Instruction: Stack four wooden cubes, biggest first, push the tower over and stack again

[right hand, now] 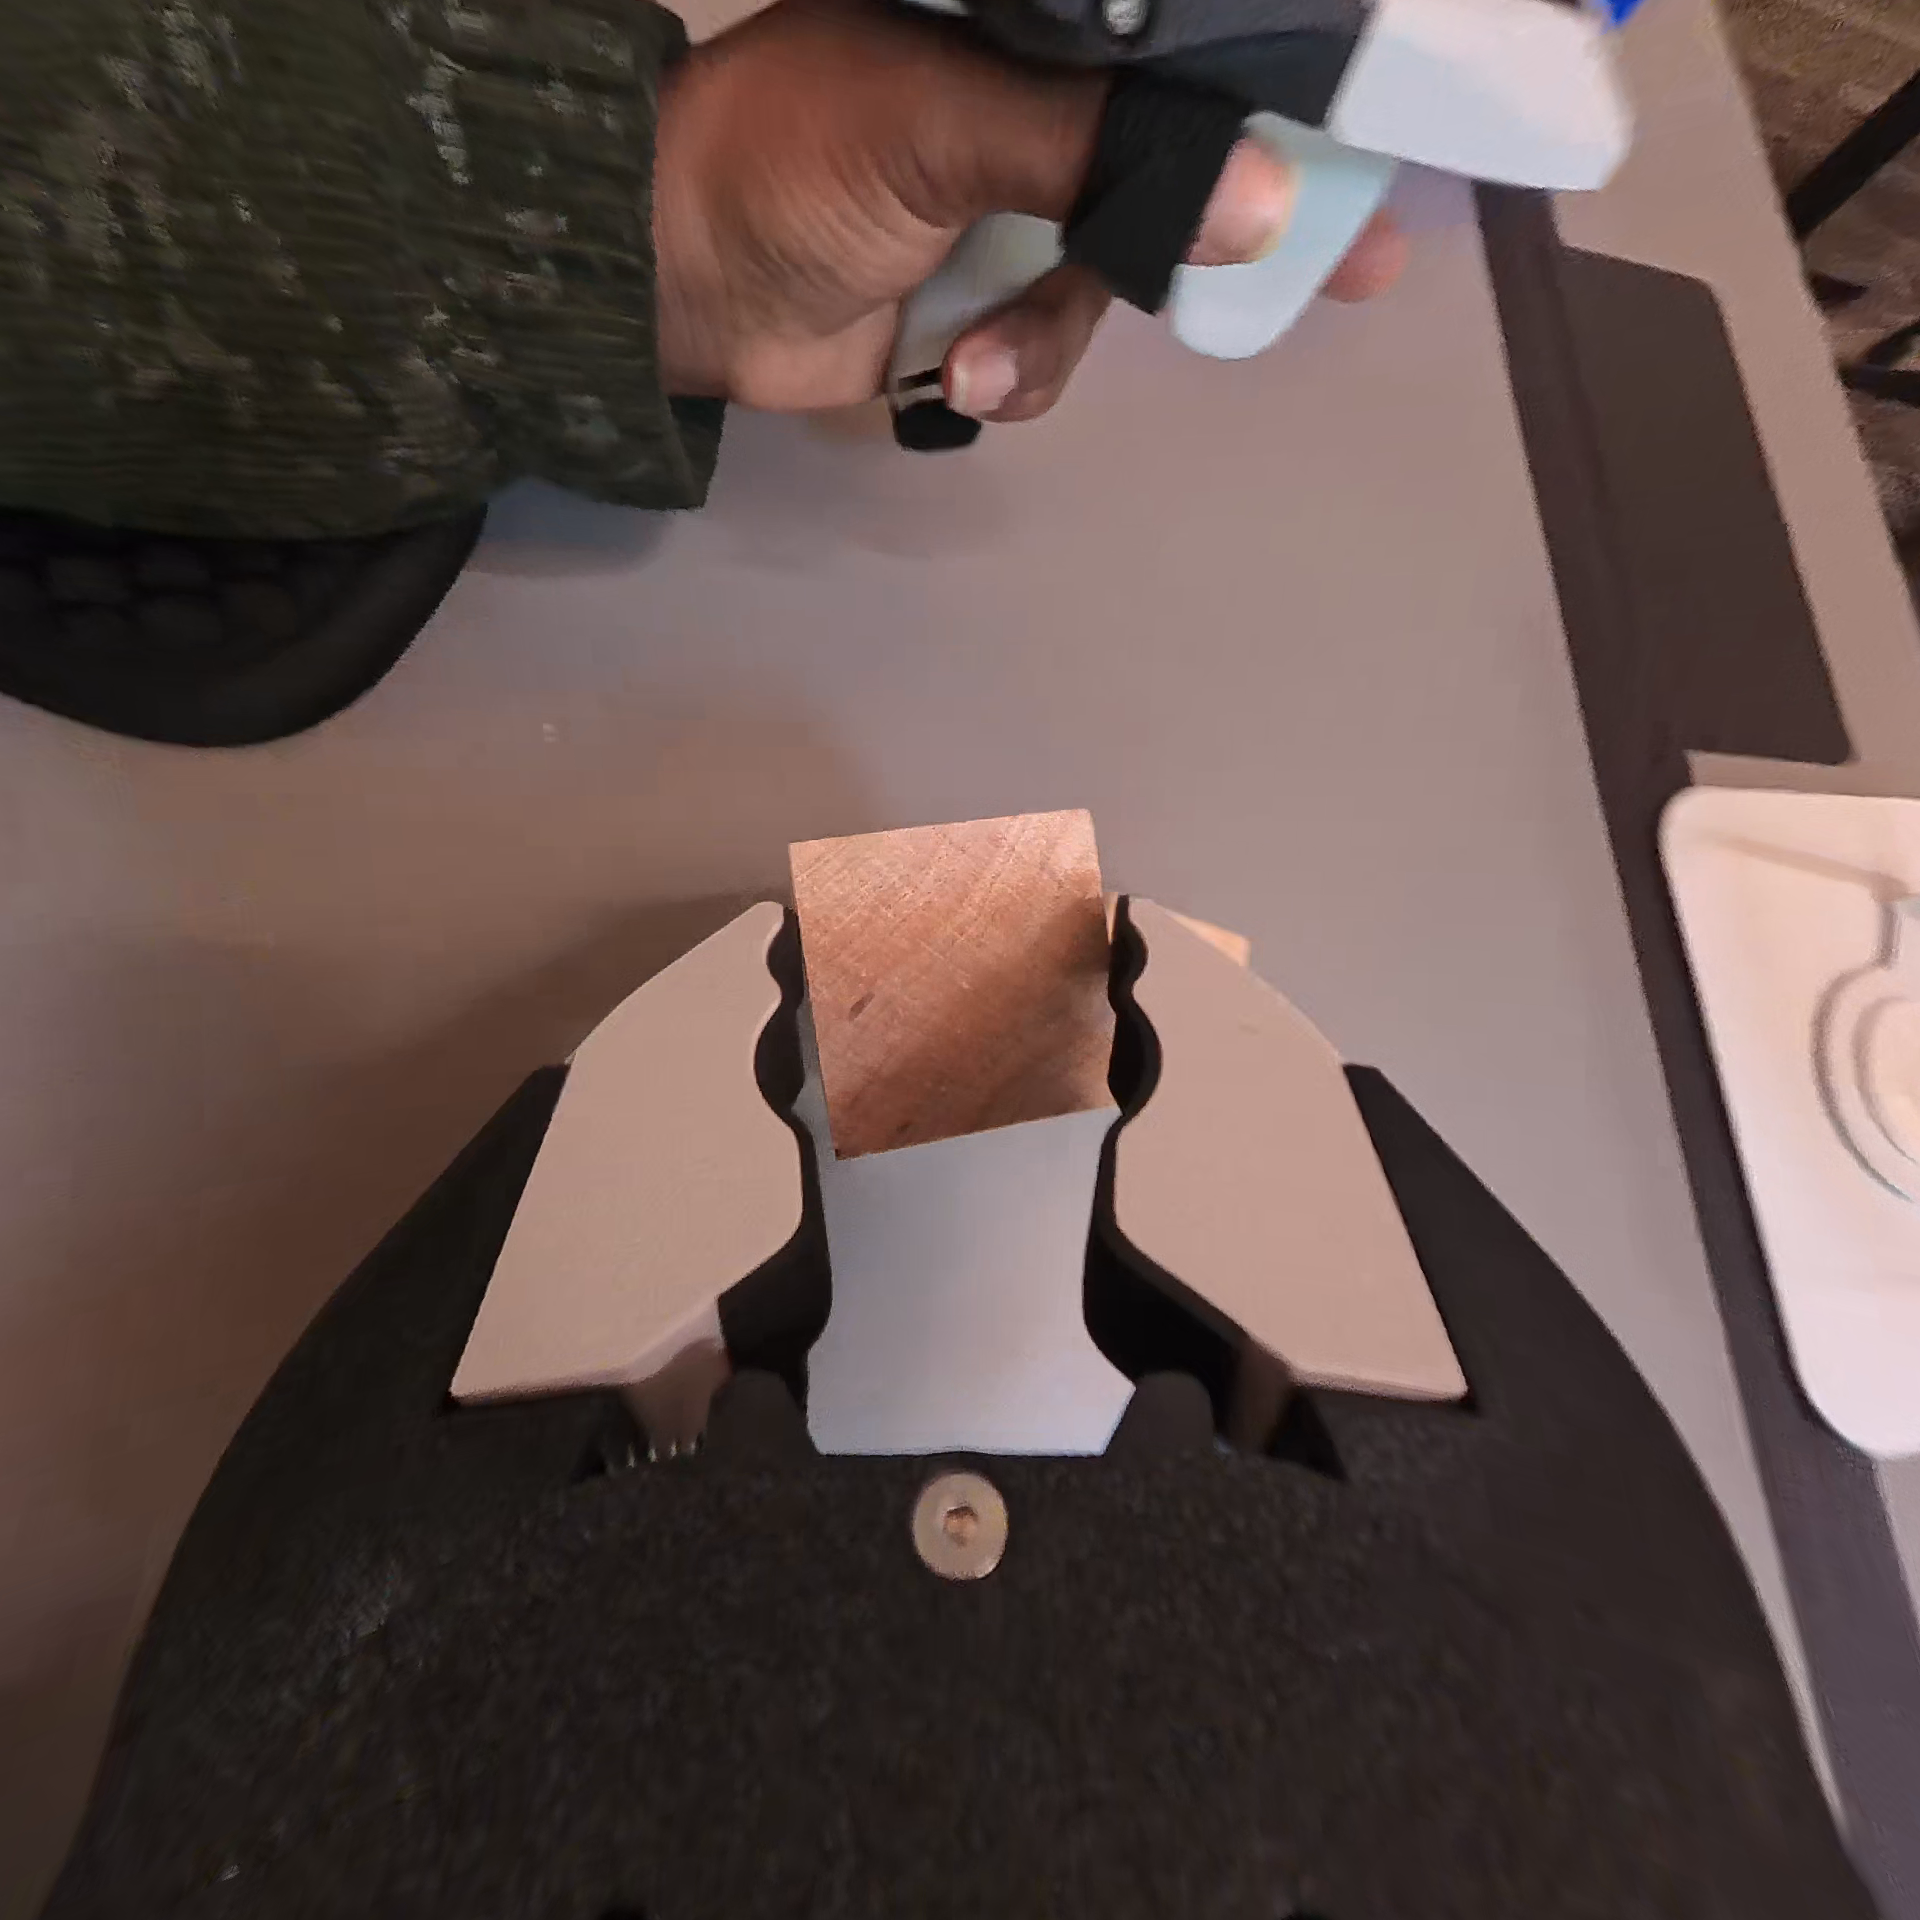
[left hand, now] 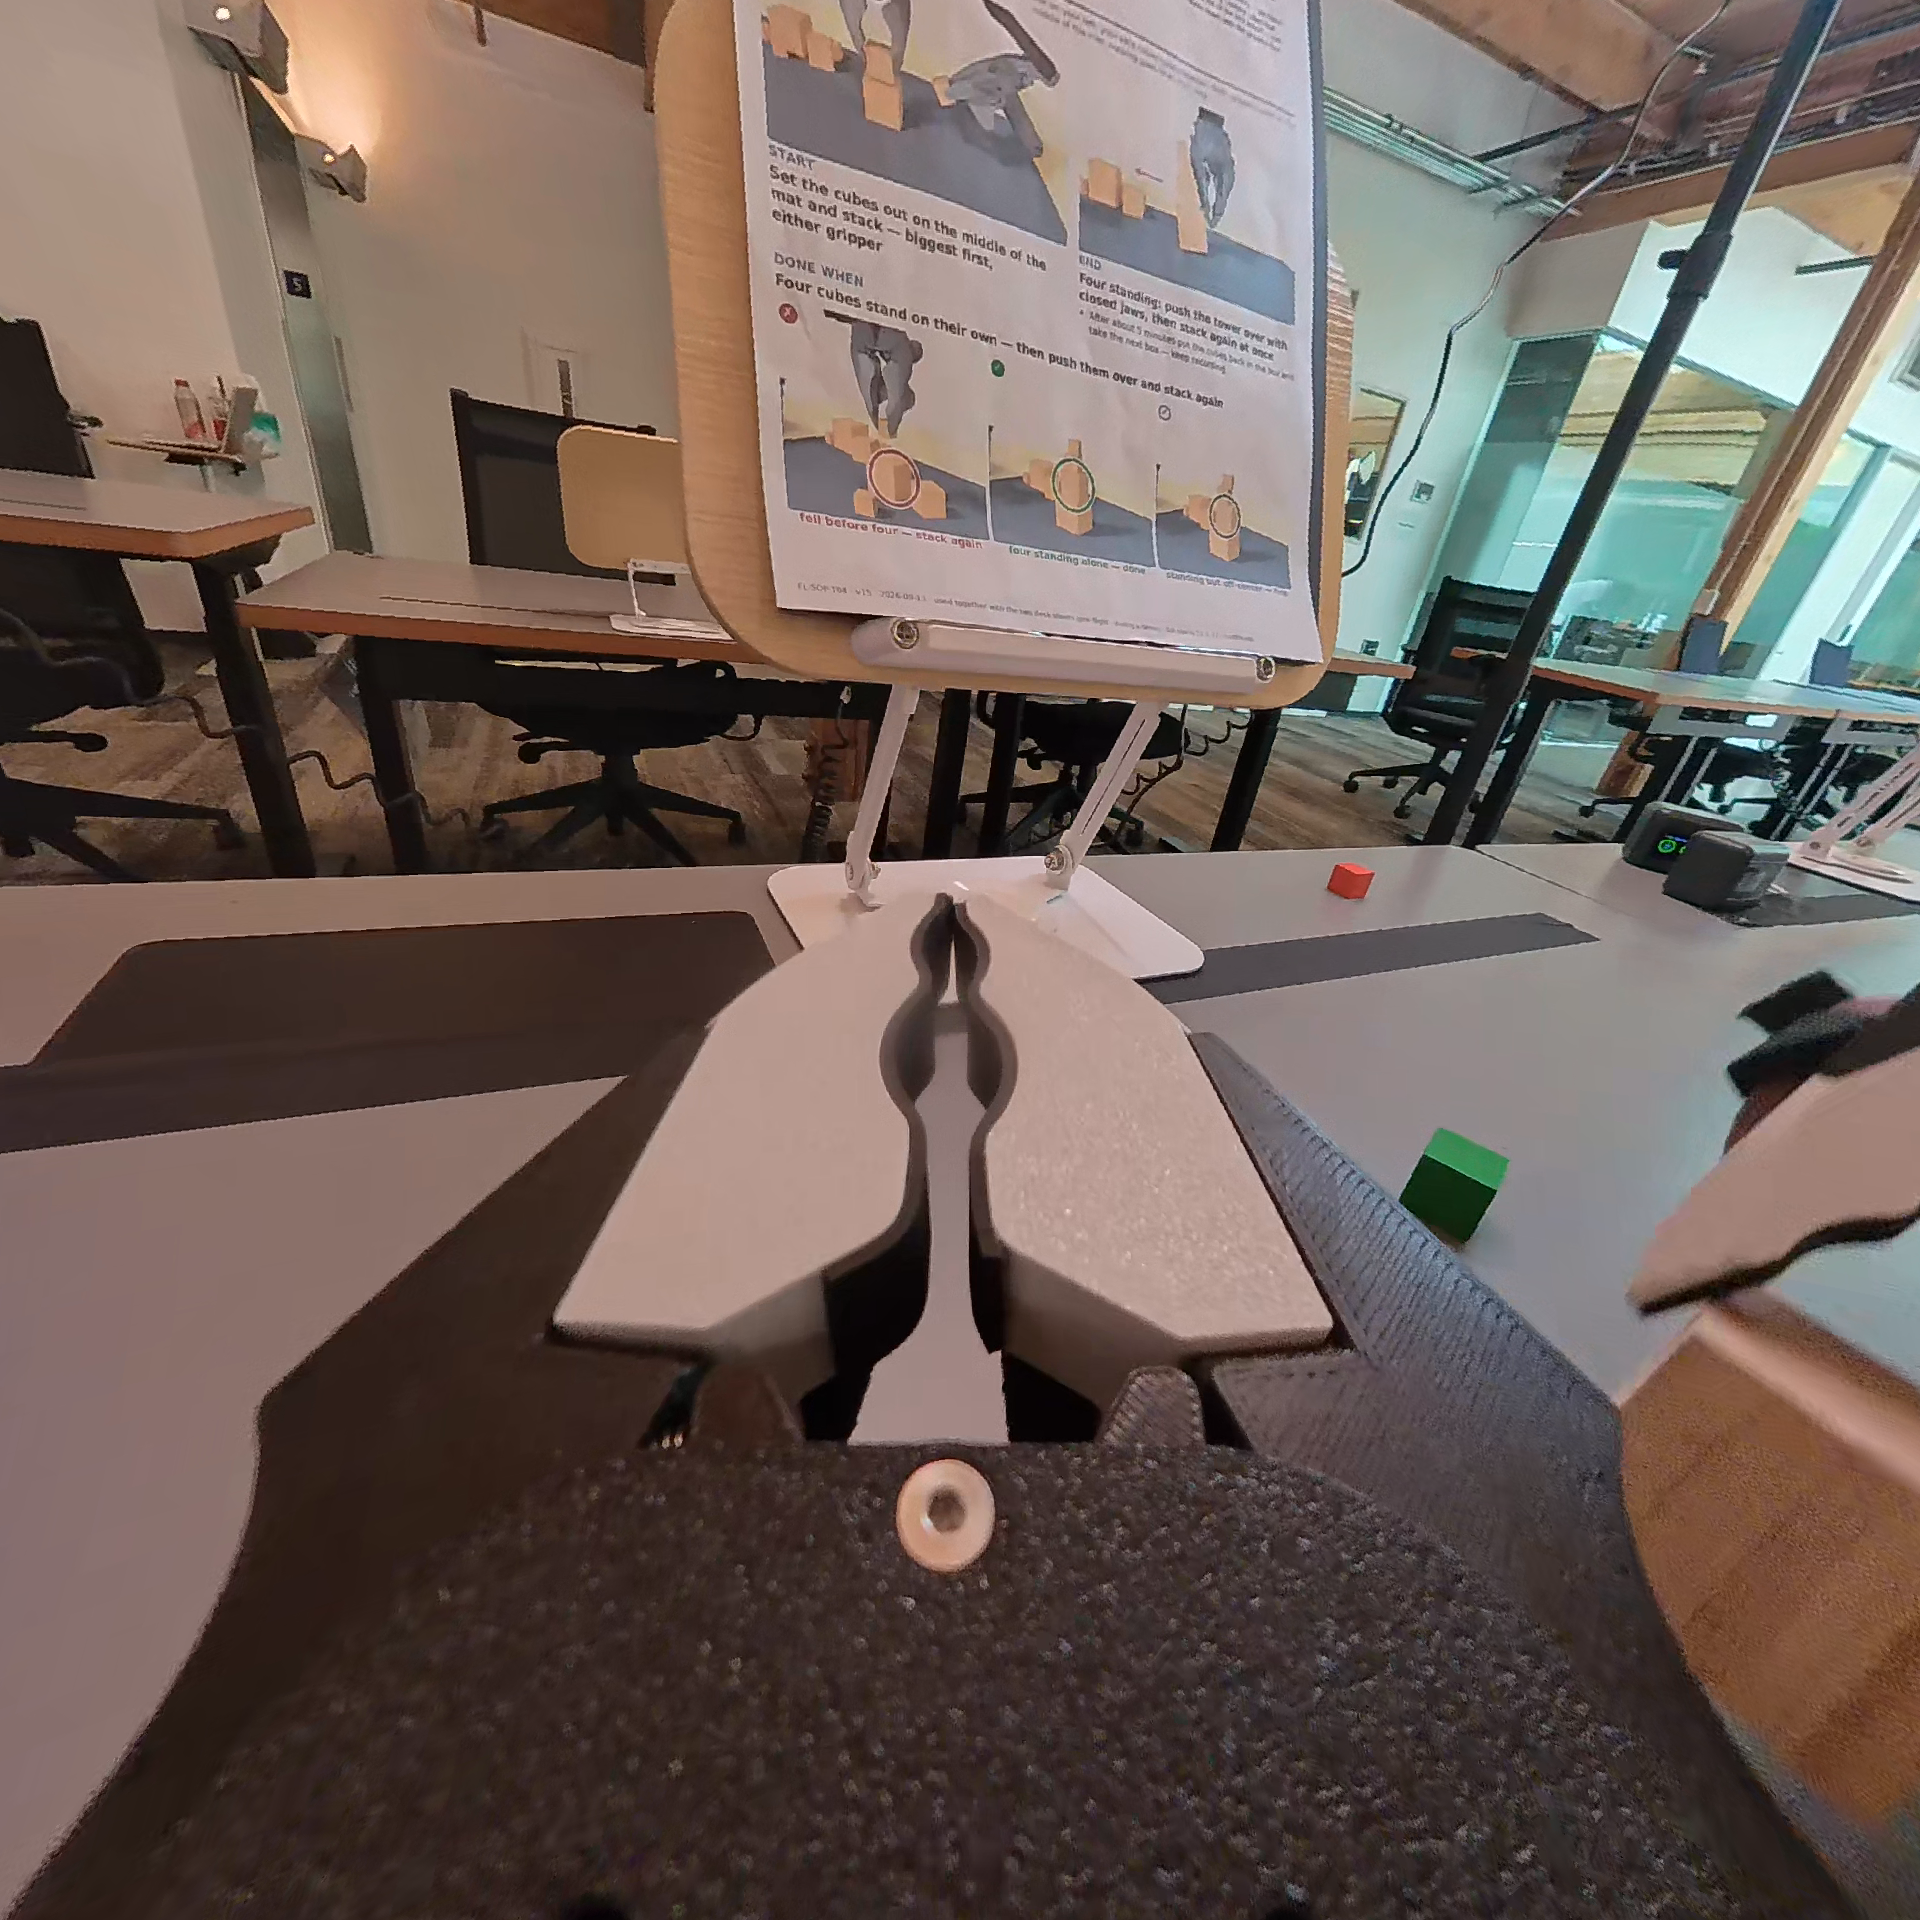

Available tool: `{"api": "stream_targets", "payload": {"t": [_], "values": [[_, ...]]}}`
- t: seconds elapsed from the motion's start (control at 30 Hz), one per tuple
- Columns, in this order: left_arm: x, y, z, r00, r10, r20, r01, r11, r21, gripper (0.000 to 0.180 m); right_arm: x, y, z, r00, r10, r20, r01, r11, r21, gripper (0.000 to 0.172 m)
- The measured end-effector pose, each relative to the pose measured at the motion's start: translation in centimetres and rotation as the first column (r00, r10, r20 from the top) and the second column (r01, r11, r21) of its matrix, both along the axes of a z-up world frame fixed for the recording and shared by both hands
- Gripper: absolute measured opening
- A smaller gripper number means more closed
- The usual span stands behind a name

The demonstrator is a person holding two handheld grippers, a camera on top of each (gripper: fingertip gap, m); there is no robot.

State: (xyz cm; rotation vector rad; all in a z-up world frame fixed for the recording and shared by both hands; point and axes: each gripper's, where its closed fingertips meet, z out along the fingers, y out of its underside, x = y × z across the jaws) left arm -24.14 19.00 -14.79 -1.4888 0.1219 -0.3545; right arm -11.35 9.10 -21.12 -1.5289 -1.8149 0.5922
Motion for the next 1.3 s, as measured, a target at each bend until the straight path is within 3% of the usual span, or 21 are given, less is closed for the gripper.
{"api": "stream_targets", "payload": {"t": [0.2,0.4,0.7,0.93,1.13,1.3], "values": [[1.4,-0.7,0.5,0.996,-0.066,-0.059,0.069,0.997,0.047,0.0,7.7,4.1,1.5,0.987,-0.155,0.031,0.155,0.988,0.027,0.057],[2.3,-0.7,-0.1,0.989,-0.096,-0.11,0.099,0.995,0.016,0.0,13.2,5.9,-1.0,0.971,-0.217,0.102,0.219,0.976,-0.009,0.057],[2.7,-0.5,-1.2,0.983,-0.098,-0.152,0.097,0.995,-0.015,0.0,12.3,4.8,-4.7,0.977,-0.111,0.182,0.113,0.994,-0.006,0.057],[2.7,-0.4,-1.5,0.983,-0.097,-0.156,0.094,0.995,-0.025,0.0,11.6,4.8,-4.8,0.981,-0.064,0.183,0.058,0.998,0.037,0.059],[2.5,-0.5,-1.2,0.984,-0.092,-0.154,0.09,0.996,-0.018,0.0,10.8,4.2,-1.7,0.996,-0.083,0.014,0.084,0.995,-0.057,0.07],[2.4,-0.4,-1.2,0.985,-0.091,-0.146,0.089,0.996,-0.019,0.0,10.1,5.9,1.4,0.985,-0.15,-0.083,0.145,0.987,-0.063,0.058]]}}
